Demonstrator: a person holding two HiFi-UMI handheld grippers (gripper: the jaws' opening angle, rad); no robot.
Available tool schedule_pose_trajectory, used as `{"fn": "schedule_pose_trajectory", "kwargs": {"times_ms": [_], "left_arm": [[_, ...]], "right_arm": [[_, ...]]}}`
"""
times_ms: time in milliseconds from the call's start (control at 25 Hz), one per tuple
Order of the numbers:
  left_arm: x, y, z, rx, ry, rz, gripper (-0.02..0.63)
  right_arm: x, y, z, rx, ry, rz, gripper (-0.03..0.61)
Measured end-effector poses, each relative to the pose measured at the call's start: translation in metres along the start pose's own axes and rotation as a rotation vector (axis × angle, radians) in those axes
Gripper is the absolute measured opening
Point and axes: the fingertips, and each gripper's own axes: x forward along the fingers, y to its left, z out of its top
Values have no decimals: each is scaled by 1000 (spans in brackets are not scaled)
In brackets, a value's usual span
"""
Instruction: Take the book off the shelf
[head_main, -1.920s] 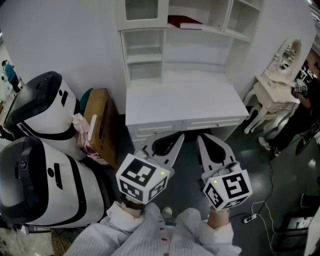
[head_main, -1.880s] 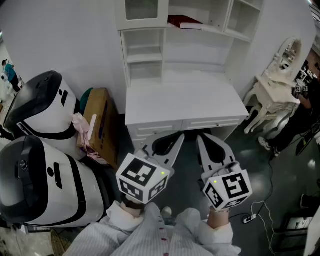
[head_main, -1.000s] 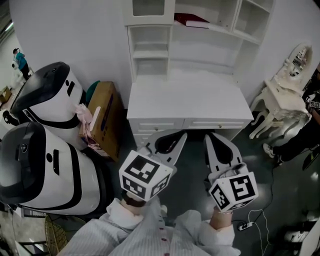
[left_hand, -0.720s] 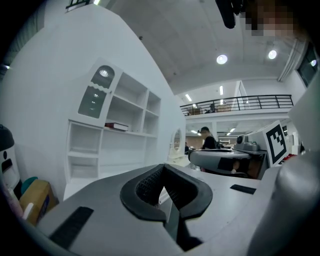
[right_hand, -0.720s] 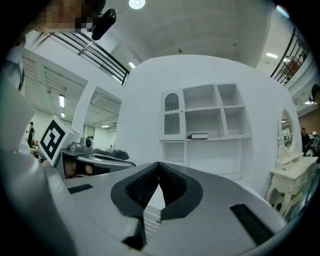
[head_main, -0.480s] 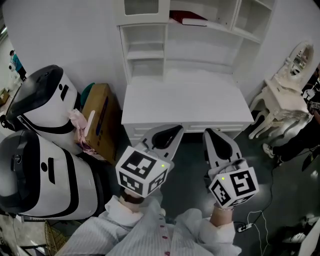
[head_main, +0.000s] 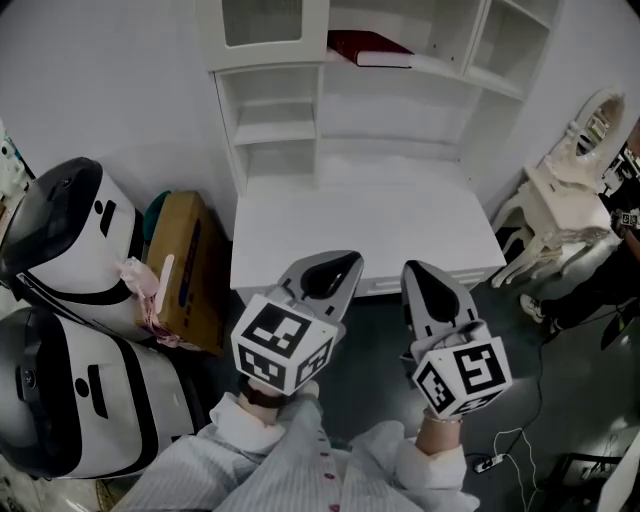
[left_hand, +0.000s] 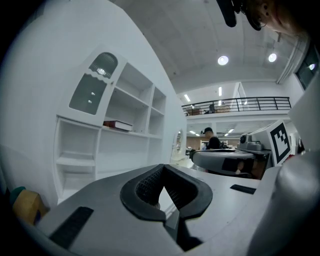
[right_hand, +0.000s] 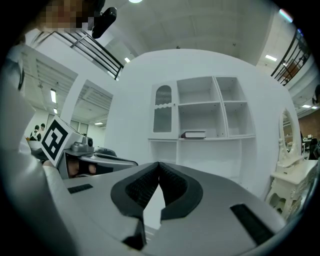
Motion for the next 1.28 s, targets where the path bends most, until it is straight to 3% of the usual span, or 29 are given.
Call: {"fn": "schedule_pose_trajectory", "kwargs": {"times_ms": [520, 880, 1280], "left_arm": [[54, 107, 8, 31, -6, -29, 9], [78, 133, 1, 7, 15, -47, 9], [140, 157, -2, 7, 26, -14, 9]], "right_arm": [[110, -33, -4, -28, -7, -46, 14], [142, -46, -15, 8, 15, -65, 14], [189, -95, -26, 16, 17, -3, 14]]}}
